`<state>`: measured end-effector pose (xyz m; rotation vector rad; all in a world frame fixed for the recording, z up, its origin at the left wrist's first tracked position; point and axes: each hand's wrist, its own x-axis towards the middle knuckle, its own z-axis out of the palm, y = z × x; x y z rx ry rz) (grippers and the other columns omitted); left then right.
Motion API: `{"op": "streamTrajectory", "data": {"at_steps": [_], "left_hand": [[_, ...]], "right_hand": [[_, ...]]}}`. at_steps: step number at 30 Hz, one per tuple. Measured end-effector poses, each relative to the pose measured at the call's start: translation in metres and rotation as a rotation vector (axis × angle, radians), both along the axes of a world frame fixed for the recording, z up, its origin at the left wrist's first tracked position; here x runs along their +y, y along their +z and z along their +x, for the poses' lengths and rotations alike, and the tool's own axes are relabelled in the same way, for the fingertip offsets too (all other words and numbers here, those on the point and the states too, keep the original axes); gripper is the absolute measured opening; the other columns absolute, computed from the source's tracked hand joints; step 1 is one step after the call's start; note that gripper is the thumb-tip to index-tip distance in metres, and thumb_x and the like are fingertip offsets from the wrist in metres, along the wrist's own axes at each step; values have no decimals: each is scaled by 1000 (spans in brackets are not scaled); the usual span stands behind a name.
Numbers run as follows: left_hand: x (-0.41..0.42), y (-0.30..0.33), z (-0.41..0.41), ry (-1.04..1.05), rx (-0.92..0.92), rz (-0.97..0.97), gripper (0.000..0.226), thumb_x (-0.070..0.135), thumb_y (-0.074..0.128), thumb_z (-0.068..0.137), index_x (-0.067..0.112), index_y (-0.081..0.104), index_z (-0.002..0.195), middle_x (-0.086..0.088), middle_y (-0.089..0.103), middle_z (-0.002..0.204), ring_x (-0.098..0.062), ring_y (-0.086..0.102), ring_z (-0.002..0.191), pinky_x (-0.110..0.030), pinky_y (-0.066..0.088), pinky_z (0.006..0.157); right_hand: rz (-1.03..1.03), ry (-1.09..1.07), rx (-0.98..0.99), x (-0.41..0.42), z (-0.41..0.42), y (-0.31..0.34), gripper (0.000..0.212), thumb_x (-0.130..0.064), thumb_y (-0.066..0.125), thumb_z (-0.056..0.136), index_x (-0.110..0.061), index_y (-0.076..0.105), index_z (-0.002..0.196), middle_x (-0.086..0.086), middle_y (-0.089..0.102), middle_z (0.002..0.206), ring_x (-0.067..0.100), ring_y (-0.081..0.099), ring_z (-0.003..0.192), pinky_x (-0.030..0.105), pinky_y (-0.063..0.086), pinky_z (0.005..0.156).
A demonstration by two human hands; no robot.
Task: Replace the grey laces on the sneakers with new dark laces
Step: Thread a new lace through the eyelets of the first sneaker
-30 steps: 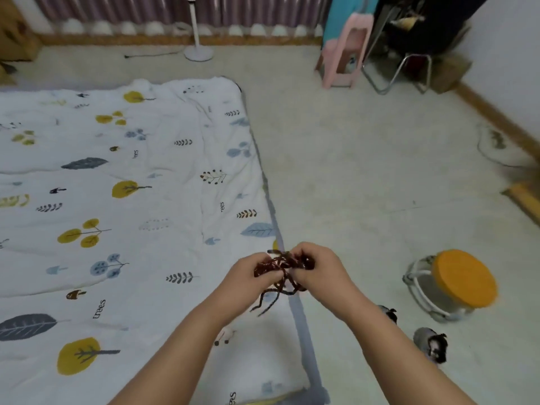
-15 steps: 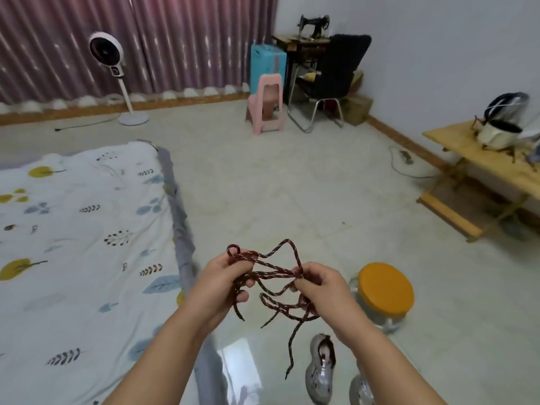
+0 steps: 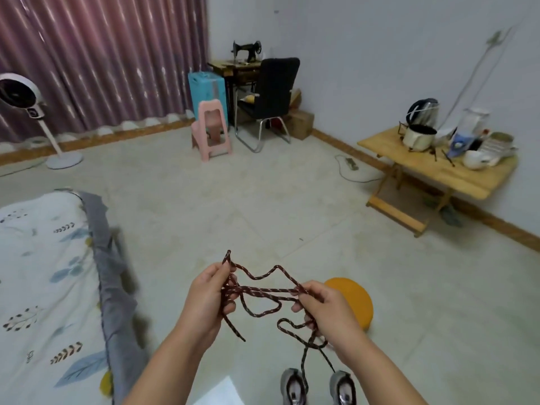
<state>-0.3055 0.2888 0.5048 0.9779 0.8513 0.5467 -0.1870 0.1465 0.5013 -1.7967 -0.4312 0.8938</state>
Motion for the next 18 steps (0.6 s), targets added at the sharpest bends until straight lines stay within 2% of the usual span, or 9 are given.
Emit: {"op": "streamTrajectory", "data": {"at_steps": [3, 7, 18], "left_hand": [[24, -1, 25, -29, 48, 69, 24, 15, 45, 96, 12, 48, 72, -1, 42, 57, -9, 35, 39, -14, 22, 35], [73, -6, 70, -86, 65, 116, 21, 16, 46, 95, 11, 50, 75, -1, 41, 55, -8, 34, 37, -14, 22, 35], [218, 16, 203, -319, 89, 274, 22, 15, 46, 95, 13, 51, 73, -4, 49, 57, -8, 34, 37, -15, 24, 37]], "right_hand": [[-6, -63, 12, 15, 21, 1, 25, -6, 45, 94, -17, 63, 81, 1, 64, 68, 3, 43, 44, 20, 38, 50], [-24, -173, -23, 47, 54, 3, 21, -8, 47, 94, -12, 64, 84, 0, 64, 63, 2, 43, 39, 13, 33, 41], [8, -519, 30, 149, 127, 16, 21, -9, 45, 95, -8, 66, 91, 2, 54, 57, 3, 42, 37, 12, 29, 37]]}}
